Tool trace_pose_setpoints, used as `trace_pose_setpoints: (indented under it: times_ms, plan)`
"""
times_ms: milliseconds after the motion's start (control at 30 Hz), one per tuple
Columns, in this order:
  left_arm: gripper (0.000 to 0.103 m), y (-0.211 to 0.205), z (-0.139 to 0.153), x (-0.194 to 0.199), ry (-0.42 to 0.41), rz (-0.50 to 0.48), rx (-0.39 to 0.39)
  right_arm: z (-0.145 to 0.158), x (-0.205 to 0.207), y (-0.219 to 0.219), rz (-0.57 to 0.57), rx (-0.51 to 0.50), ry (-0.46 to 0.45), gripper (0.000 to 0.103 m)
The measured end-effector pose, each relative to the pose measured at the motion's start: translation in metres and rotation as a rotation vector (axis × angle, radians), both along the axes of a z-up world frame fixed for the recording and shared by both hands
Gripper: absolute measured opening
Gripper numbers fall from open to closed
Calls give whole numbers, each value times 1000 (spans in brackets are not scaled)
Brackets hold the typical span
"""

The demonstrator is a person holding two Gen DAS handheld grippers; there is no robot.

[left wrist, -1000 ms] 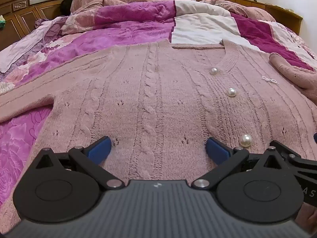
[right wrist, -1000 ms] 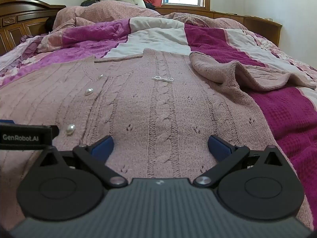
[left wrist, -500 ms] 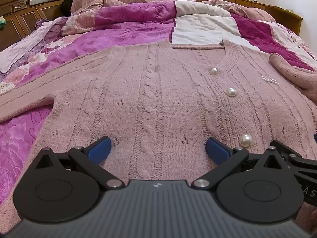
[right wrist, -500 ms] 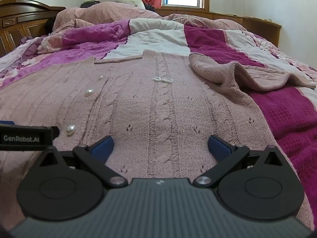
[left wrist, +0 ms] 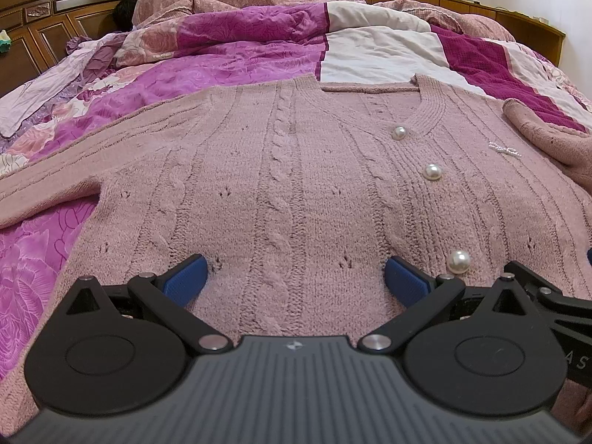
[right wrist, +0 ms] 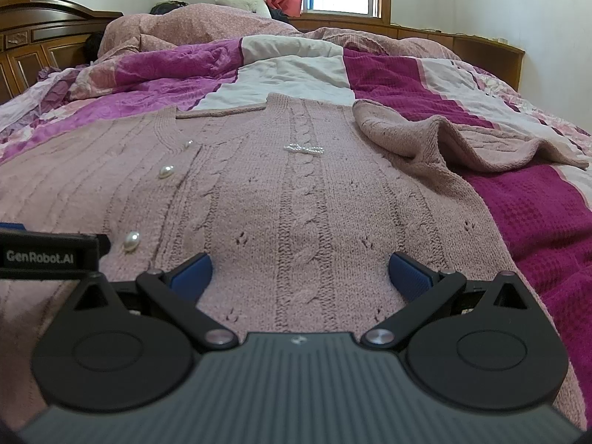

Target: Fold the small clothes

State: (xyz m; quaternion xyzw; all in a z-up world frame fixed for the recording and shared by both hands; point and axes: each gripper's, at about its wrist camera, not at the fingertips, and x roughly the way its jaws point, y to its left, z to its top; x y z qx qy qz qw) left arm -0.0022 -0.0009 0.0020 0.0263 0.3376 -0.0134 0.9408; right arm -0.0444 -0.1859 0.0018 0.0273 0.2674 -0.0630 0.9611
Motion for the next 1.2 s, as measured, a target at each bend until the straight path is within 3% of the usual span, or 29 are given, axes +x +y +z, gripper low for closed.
trace_pose_setpoints:
  times_ms: [933,1200]
  plan:
    - [103,0,-1,2,4,3,-1,3,2,0,-2,2,22,103]
    - [103,7,12,11,73,7,-38,16,7,-8,34,43,85,103]
